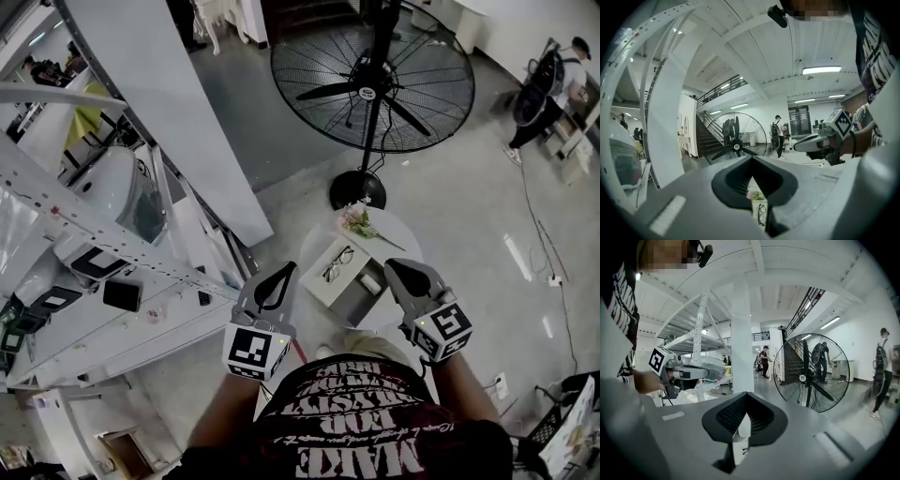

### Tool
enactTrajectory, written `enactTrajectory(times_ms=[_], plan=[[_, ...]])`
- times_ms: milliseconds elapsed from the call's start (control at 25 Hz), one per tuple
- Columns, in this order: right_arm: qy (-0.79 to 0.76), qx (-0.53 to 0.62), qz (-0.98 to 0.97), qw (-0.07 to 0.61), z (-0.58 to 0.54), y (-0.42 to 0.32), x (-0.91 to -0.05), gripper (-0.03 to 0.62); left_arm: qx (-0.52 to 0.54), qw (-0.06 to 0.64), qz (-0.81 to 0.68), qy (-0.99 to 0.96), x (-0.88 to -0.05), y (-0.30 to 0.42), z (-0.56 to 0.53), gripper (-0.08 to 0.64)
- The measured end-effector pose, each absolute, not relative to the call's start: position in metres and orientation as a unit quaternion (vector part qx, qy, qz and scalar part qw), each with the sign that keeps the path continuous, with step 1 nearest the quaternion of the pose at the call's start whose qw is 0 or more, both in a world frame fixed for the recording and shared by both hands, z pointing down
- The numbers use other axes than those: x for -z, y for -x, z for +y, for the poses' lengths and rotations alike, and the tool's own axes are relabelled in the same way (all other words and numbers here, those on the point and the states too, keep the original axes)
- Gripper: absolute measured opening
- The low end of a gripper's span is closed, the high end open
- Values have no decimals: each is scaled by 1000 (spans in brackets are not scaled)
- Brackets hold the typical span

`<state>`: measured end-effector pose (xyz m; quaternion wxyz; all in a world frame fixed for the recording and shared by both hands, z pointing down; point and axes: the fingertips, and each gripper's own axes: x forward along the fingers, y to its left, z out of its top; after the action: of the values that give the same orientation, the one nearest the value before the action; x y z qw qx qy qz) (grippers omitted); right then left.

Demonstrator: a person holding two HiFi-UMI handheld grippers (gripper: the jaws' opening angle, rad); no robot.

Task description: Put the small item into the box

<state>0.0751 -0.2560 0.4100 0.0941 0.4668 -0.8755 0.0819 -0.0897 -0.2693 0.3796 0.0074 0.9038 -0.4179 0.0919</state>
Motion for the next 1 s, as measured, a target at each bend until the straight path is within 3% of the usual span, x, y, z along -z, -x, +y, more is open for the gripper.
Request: enactTrajectory(times_ms=[1000], plan=[[-460, -72, -880, 95, -216, -79, -384, 28, -73, 2, -412, -908, -367, 75, -231, 0]])
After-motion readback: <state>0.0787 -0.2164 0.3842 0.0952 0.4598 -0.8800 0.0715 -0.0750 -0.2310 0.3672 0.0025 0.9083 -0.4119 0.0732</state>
